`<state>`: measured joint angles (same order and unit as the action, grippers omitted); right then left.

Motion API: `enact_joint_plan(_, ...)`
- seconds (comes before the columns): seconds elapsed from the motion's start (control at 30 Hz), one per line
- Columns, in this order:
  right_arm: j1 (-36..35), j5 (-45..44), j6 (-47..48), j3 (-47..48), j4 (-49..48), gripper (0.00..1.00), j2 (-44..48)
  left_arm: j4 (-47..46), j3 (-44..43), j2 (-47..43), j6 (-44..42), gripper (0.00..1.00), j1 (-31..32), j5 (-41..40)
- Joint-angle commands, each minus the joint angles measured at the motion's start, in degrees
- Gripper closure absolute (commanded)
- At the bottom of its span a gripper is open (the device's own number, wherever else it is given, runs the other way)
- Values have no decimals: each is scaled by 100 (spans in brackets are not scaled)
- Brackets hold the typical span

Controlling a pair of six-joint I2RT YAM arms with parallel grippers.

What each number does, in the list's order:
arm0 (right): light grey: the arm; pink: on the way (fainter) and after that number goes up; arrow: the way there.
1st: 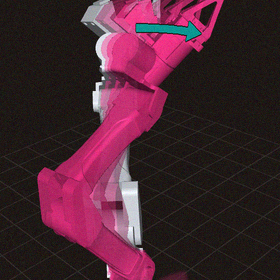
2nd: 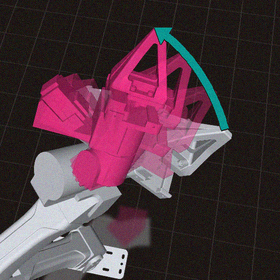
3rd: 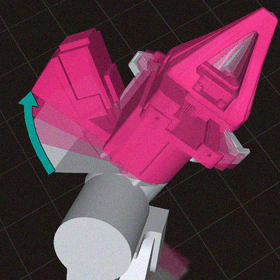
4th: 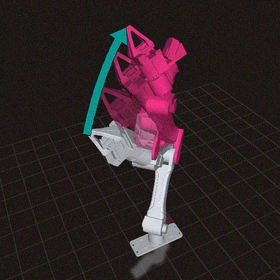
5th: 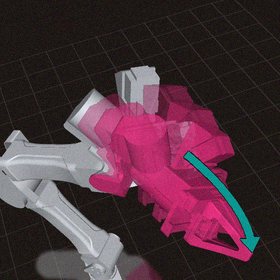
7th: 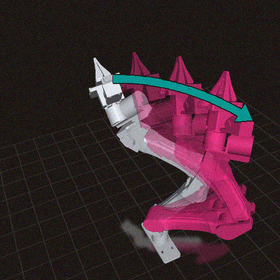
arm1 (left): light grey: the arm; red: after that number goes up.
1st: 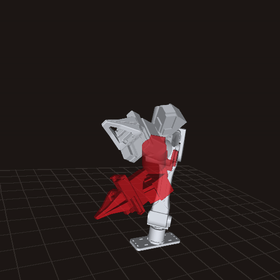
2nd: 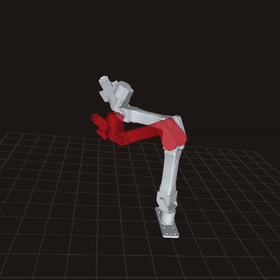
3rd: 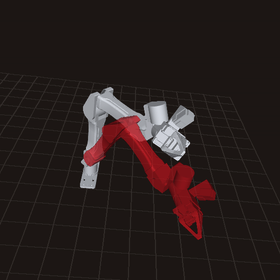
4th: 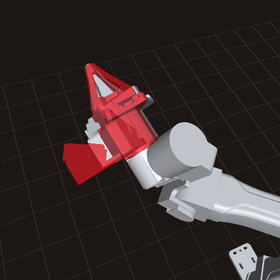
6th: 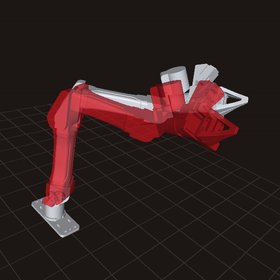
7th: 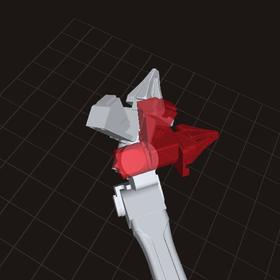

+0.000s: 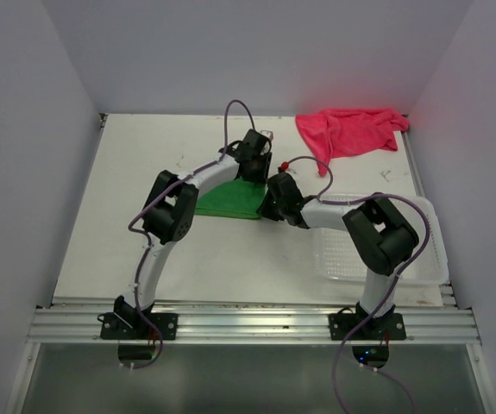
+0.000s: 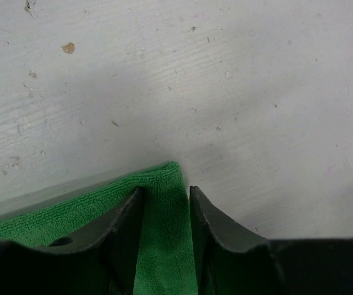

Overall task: Roll the towels
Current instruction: Roll the towel

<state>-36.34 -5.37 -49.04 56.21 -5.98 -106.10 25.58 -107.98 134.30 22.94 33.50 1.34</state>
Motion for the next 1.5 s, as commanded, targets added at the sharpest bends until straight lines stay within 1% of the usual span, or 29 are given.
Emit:
enact_joint_plan(0.0, -14, -184, 43, -83, 123, 100, 213, 456, 110, 325, -220, 60, 60, -687)
enact_joint_plan(0.07, -23, -167, 34, -110, 97, 100, 230, 517, 146, 351, -220, 61, 113, -828)
enact_joint_plan(0.13, -40, -158, 17, -127, 97, 100, 231, 561, 155, 395, -211, 64, 140, -951)
enact_joint_plan(0.2, -31, -158, 34, -145, 106, 100, 239, 597, 137, 465, -202, 73, 192, -987)
enact_joint_plan(0.23, -49, -166, 69, -171, 123, 100, 274, 632, 111, 526, -167, 84, 210, -970)
enact_joint_plan(0.3, -49, -228, 139, -215, 167, 100, 362, 676, 15, 562, -158, 92, 210, -943)
enact_joint_plan(0.33, -40, -306, 175, -233, 245, 100, 449, 702, -29, 571, -167, 97, 210, -943)
enact_joint_plan(0.37, -49, -351, 227, -259, 298, 100, 494, 755, -82, 580, -158, 100, 201, -943)
enact_joint_plan(0.53, -49, -500, 763, -145, 580, 100, 635, 554, -320, 369, 17, 100, 192, -566)
enact_joint_plan(0.57, -40, -588, 877, -32, 867, 100, 635, 440, -328, 282, 70, 100, 166, -469)
enact_joint_plan(0.67, -40, -790, 1273, 179, 1255, 100, 644, 106, -276, 132, 307, 100, 52, -4)
enact_joint_plan(0.73, -49, -895, 1484, 224, 1388, 100, 644, -140, -110, 9, 483, 100, -36, 313)
enact_joint_plan(0.77, -58, -940, 1537, 242, 1493, 100, 652, -411, -4, -122, 562, 100, -123, 410)
enact_joint_plan(0.93, -207, -1274, 1871, 259, 1573, 100, 661, -1397, 831, -571, 1002, 100, -449, 1122)
enact_joint_plan(1.17, -689, -2231, 2345, 452, 1670, 100, 688, -2873, 1788, -958, 1441, 100, -844, 1825)
enact_joint_plan(1.33, -1085, -3065, 2679, 558, 1644, 100, 714, -3331, 2026, -1160, 1494, 100, -967, 2098)
enact_joint_plan(1.47, -1287, -3339, 2978, 628, 1644, 100, 662, -3560, 2141, -1248, 1547, 100, -1029, 2238)
